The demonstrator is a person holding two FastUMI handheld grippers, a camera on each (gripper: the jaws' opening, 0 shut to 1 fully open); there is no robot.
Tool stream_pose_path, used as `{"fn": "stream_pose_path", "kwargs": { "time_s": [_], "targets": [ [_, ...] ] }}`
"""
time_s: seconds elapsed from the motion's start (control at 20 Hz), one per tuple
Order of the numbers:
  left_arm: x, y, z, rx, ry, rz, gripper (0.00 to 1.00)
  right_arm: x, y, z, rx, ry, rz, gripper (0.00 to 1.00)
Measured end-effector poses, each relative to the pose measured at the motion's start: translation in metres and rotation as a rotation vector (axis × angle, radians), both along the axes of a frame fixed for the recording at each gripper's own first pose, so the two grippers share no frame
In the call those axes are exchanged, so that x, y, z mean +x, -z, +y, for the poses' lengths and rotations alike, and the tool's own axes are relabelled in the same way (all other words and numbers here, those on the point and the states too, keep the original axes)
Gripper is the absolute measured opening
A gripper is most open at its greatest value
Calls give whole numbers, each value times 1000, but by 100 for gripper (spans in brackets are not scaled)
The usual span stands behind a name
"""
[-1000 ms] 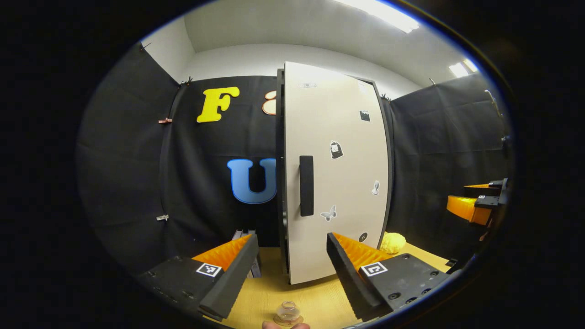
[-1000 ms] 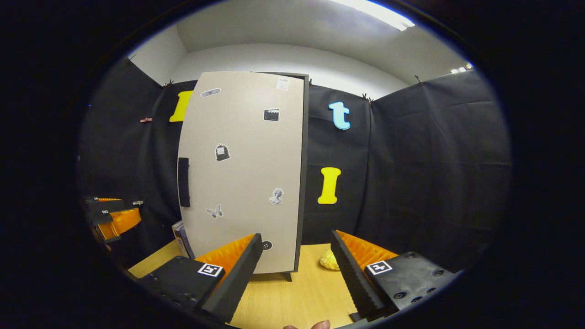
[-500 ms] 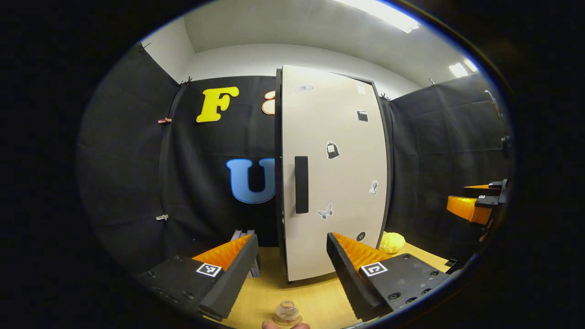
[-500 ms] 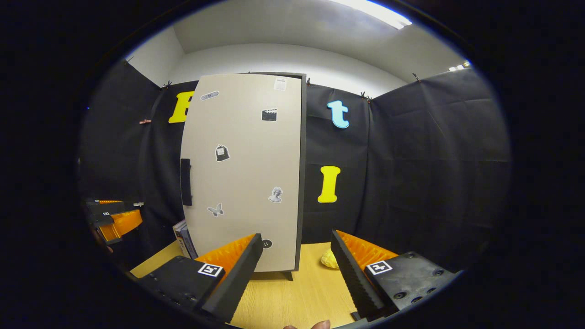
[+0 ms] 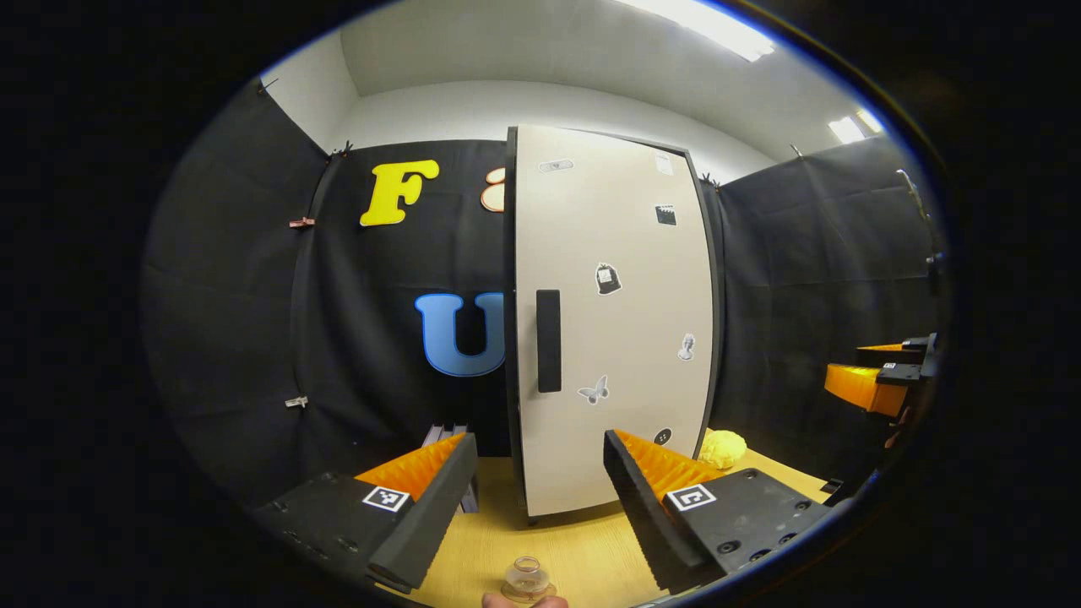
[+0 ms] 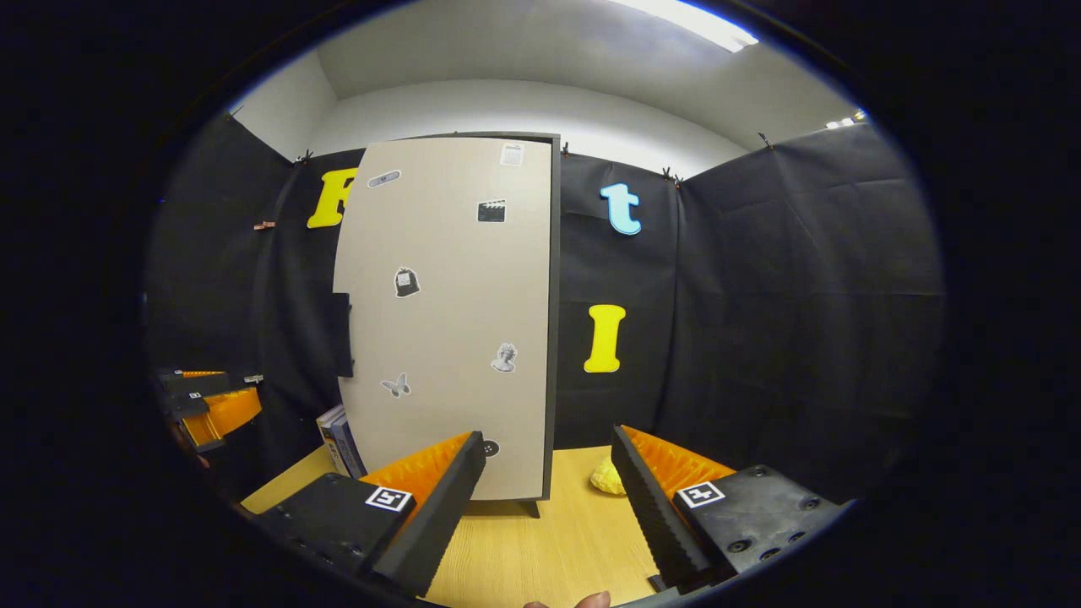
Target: Open the cabinet door with the right hand, grasp the bottle in the cabinet with the left hand and place it on the coaster, then close the cabinet door with the right hand.
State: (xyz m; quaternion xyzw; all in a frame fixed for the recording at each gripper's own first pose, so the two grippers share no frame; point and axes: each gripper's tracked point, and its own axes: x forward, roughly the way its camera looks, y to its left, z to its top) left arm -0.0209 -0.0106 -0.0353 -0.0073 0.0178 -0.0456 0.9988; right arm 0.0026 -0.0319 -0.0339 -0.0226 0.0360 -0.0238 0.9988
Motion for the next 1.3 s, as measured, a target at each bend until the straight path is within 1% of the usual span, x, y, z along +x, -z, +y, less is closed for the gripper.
{"fn": "stream_pose_path", "kwargs": {
  "time_s": [1.05,1.3],
  "targets": [
    [3,-3,-6,2,-3,-9,95,-1,-2,0,3,1,6,98],
    [3,-5,-8,5,-21,-10,95,-2,-3,-1,9,-2,7,98]
  ]
}}
